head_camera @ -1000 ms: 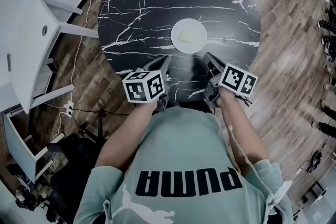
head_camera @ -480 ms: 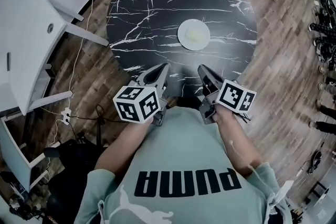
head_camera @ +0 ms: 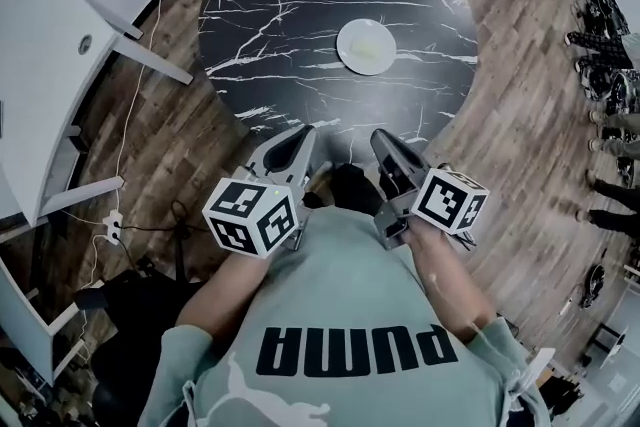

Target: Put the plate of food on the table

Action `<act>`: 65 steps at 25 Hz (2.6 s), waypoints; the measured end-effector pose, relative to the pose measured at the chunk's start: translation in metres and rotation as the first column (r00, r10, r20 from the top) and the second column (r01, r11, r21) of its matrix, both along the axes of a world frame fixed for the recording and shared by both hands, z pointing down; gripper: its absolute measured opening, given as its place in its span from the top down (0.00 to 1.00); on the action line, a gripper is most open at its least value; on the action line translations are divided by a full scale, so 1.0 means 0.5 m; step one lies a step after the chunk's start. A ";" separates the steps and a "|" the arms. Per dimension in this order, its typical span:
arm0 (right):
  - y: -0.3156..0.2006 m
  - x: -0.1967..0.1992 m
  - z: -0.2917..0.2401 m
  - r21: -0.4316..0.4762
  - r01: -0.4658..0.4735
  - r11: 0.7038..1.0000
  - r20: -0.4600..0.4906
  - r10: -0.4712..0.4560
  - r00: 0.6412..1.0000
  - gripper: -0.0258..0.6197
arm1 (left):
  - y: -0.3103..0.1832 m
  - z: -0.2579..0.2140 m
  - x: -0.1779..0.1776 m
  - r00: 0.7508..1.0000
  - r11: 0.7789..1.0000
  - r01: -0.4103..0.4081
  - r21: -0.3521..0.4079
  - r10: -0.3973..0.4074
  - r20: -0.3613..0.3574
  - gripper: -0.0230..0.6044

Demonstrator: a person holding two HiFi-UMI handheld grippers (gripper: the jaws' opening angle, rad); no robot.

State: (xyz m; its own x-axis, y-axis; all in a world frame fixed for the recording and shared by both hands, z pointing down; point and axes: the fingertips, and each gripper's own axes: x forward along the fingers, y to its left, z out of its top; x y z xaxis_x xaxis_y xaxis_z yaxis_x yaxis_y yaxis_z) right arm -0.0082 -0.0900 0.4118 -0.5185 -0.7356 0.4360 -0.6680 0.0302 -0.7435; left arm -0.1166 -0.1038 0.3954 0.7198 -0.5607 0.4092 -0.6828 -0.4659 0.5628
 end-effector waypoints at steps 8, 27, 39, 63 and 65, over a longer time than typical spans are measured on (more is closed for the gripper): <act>0.067 -0.012 -0.046 0.042 0.022 0.999 -0.003 -0.022 1.000 0.95 | 0.073 -0.039 0.009 0.999 0.997 -0.034 0.067 0.035 -0.010 0.95; 0.299 0.189 -0.081 0.158 0.263 0.952 -0.056 -0.257 0.965 0.95 | 0.344 -0.070 0.204 0.975 0.971 0.208 0.116 -0.215 0.048 0.95; 0.436 0.215 -0.107 0.209 0.332 0.920 -0.097 -0.319 0.943 0.95 | 0.499 -0.100 0.215 0.949 0.952 0.251 0.174 -0.278 0.148 0.95; 0.556 0.099 -0.126 0.209 0.268 0.941 -0.145 -0.241 0.960 0.95 | 0.584 -0.109 0.094 0.975 0.963 0.169 0.210 -0.195 0.106 0.95; 0.560 0.096 -0.128 0.213 0.263 0.941 -0.146 -0.236 0.961 0.95 | 0.586 -0.109 0.091 0.976 0.963 0.164 0.212 -0.189 0.104 0.95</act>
